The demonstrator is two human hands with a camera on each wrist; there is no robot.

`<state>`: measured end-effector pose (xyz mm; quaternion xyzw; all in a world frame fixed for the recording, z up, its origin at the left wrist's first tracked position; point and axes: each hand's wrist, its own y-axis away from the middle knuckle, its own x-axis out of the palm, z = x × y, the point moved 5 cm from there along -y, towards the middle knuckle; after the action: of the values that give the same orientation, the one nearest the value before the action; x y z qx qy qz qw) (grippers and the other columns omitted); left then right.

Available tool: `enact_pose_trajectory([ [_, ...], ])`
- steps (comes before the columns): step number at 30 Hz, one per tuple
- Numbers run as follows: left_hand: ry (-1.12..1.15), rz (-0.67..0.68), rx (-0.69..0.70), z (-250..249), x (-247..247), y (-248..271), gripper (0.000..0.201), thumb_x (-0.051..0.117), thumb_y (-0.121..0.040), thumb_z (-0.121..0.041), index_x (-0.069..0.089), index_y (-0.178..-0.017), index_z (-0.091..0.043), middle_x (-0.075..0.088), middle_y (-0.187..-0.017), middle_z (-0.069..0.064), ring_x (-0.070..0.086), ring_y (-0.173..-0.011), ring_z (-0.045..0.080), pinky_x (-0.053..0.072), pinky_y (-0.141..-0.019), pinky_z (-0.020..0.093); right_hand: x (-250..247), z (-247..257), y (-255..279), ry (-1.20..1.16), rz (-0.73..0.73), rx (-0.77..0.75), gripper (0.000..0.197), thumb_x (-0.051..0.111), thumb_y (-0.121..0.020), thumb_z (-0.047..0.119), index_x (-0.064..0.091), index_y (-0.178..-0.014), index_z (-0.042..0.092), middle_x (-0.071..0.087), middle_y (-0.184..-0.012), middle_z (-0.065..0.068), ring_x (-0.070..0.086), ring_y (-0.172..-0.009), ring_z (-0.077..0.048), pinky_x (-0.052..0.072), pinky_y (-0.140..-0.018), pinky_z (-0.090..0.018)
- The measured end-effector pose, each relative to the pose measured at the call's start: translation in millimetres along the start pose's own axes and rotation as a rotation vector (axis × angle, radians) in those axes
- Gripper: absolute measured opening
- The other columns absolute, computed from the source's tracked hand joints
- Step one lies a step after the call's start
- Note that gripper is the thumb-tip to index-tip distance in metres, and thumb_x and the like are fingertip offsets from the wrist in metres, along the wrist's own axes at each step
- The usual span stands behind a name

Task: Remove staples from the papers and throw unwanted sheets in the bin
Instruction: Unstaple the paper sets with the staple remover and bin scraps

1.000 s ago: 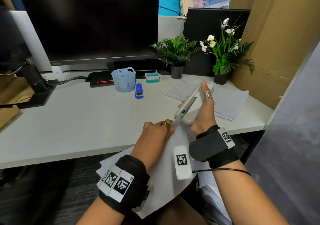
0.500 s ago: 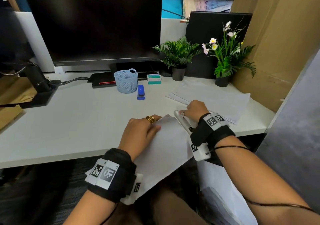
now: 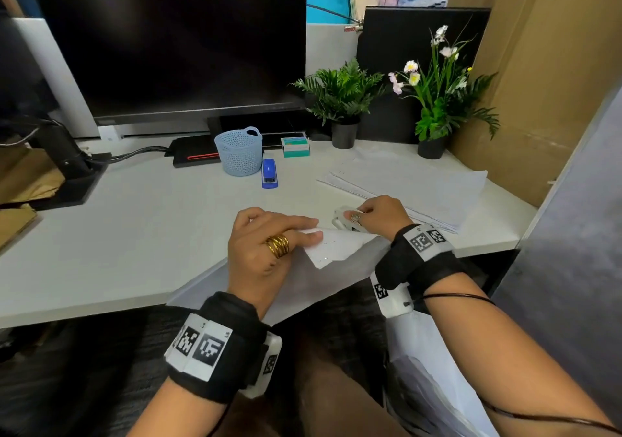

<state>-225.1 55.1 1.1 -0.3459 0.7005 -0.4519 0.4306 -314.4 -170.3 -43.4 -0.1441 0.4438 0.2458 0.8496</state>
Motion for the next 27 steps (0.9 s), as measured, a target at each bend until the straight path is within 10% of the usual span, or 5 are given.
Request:
enact_pose_trajectory([
  [10, 0.023, 0.061, -0.060, 7.3, 19.3, 18.4, 0.015, 0.062, -0.083, -0.019, 0.075, -0.079, -0.018, 0.066, -0.094, -0.014, 0.054, -0.083, -0.001, 0.035, -0.077, 0.022, -22.4, 3.7, 22.5, -0.353, -0.154, -0.135, 0.031, 0.060, -0.089, 0.041, 0.068, -0.105, 0.016, 0.067, -0.109, -0.001, 0.058, -0.103, -0.013, 0.040, -0.086, -0.021],
  [14, 0.137, 0.074, -0.128, 3.9, 37.4, 36.5, 0.016, 0.062, -0.084, -0.015, 0.074, -0.076, -0.021, 0.069, -0.092, -0.016, 0.058, -0.081, -0.007, 0.042, -0.070, 0.030, -38.0, 18.8, 89.3, -0.439, 0.271, -0.436, 0.048, 0.082, -0.067, 0.033, 0.062, -0.110, 0.028, 0.066, -0.100, 0.001, 0.058, -0.093, -0.005, 0.044, -0.085, -0.016],
  [19, 0.341, 0.194, -0.298, -8.5, 79.2, 42.4, 0.021, 0.056, -0.084, -0.013, 0.068, -0.089, -0.030, 0.068, -0.100, -0.018, 0.064, -0.090, 0.003, 0.048, -0.081, 0.030, -28.2, -43.6, 125.2, 0.012, 0.324, -0.274, 0.037, 0.070, -0.081, 0.010, 0.066, -0.113, 0.027, 0.065, -0.102, 0.017, 0.057, -0.100, -0.004, 0.043, -0.083, -0.016],
  [22, 0.190, 0.429, -0.187, -20.0, 116.4, 34.0, 0.020, 0.054, -0.086, -0.037, 0.069, -0.099, -0.033, 0.067, -0.108, -0.013, 0.057, -0.098, 0.009, 0.036, -0.086, 0.021, -49.8, -89.6, 129.2, 0.181, 0.114, -0.133, 0.022, 0.058, -0.080, -0.006, 0.072, -0.085, 0.010, 0.070, -0.082, 0.002, 0.063, -0.089, -0.022, 0.048, -0.074, -0.030],
  [27, -0.089, 0.709, -0.072, -1.3, 171.6, 32.8, 0.057, 0.043, -0.082, -0.059, 0.052, -0.130, -0.030, 0.034, -0.148, 0.005, 0.022, -0.136, 0.026, 0.017, -0.106, 0.042, -94.4, -136.5, 146.8, 0.375, -0.051, 0.143, 0.035, 0.049, -0.072, -0.010, 0.048, -0.049, 0.017, 0.046, -0.055, -0.007, 0.045, -0.064, -0.033, 0.035, -0.058, -0.032],
])
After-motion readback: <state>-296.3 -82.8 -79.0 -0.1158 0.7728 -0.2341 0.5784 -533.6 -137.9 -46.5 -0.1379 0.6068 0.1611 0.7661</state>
